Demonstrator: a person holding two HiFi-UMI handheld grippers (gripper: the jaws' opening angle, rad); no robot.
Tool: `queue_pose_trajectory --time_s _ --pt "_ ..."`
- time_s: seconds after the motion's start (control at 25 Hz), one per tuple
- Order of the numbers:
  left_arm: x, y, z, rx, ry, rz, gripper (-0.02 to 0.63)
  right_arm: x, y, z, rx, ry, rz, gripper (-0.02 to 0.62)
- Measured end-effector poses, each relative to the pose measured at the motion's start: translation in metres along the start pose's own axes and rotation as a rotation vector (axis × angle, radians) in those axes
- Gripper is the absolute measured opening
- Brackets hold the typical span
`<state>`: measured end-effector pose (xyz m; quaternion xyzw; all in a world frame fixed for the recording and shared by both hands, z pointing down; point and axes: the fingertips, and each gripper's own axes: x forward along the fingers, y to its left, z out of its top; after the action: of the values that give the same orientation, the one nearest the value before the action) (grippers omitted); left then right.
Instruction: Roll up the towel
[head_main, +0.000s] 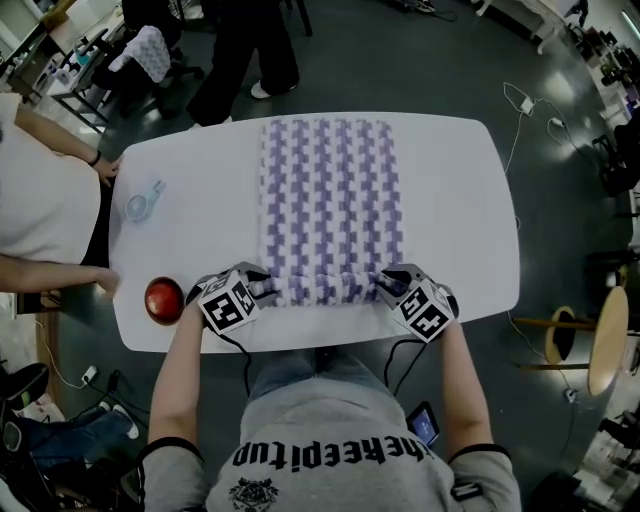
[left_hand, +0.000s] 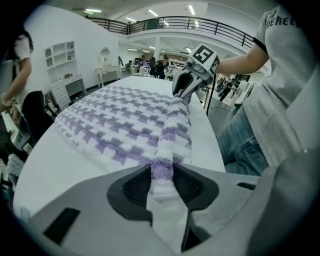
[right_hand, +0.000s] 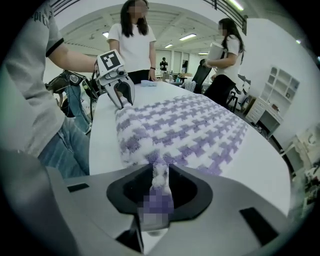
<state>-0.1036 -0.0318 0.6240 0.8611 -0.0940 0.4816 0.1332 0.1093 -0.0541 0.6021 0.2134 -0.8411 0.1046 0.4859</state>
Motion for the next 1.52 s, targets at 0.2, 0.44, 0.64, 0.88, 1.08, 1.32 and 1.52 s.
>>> queue_pose_trajectory --time_s 0.2,0.44,0.64,0.88,1.08,1.32,1.52 --pt "0.002 0.020 0.005 0.013 0.003 0.065 0.140 0.005 -0.017 0.008 -0.004 0.005 -0.061 0.098" --pt "0.001 0.028 0.025 0.063 -0.015 0.118 0.146 0.004 -0.035 0.005 0.000 0.012 -0.121 0.098" --pt "-0.029 0.022 0.034 0.072 -0.123 0.156 0.184 -0.004 -0.030 0.015 0.054 -0.062 -0.115 0.104" --pt "-0.055 0.008 0.042 0.136 -0.169 0.221 0.186 -0.033 -0.033 0.027 0.066 -0.128 -0.184 0.104" --pt "-0.038 -0.024 0.032 0.158 -0.122 0.185 0.186 -0.051 -0.004 0.027 -0.004 -0.157 -0.139 0.104" --pt "-0.011 -0.032 0.002 0.152 -0.047 0.172 0.203 -0.026 0.034 0.001 -0.114 -0.055 -0.076 0.148" --pt "0.005 -0.031 -0.007 0.136 -0.014 0.178 0.218 -0.007 0.029 -0.032 -0.194 0.040 -0.114 0.178"
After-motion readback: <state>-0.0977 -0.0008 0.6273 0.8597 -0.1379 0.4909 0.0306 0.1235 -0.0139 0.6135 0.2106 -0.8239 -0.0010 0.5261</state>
